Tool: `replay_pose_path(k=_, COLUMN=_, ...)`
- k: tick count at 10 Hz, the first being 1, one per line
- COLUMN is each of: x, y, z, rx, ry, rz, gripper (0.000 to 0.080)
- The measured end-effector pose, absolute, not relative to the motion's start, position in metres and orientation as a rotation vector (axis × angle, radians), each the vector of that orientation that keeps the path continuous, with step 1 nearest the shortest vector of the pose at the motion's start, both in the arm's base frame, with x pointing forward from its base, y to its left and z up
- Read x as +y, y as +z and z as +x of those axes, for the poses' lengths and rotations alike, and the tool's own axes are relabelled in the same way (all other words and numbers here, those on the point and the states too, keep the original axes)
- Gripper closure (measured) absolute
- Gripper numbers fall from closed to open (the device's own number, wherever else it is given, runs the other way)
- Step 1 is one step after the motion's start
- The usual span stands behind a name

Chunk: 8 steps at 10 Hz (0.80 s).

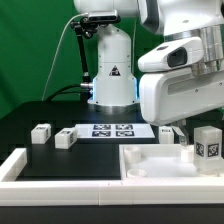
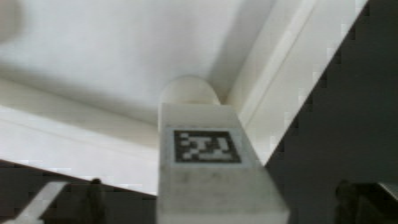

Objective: Assemble one leg

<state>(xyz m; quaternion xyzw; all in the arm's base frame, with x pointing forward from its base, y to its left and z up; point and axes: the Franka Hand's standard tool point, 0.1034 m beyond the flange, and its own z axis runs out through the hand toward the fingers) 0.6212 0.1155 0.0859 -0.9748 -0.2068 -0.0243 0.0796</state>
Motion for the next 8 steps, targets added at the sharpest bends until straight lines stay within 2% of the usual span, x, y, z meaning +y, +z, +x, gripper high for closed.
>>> replay_pose_path(k=1, x=0.1156, y=0.0858, z=0.6209, rx=-0.628, ry=0.016, rz=-2.910, gripper=0.0150)
replay_pose_path(k=5, x=0.1173, y=0.0844, z=0.6250, rx=-0.620, ry=-0.042, rz=-2.914, gripper=0.0150)
replay_pose_path(k=6, x=0.1173, y=0.0842, z=0.6249, rx=-0.620, ry=-0.042, rz=-2.914, gripper=0.0284)
replay_pose_path(k=7, x=0.1173, y=0.0841, z=0.6249, rx=-0.620, ry=-0.041, rz=-2.914, gripper=0.0284)
replay_pose_path(k=8, x=0.1176, y=0.0841, z=0.6248, rx=-0.597, ry=-0.040, rz=-2.916, gripper=0.0423)
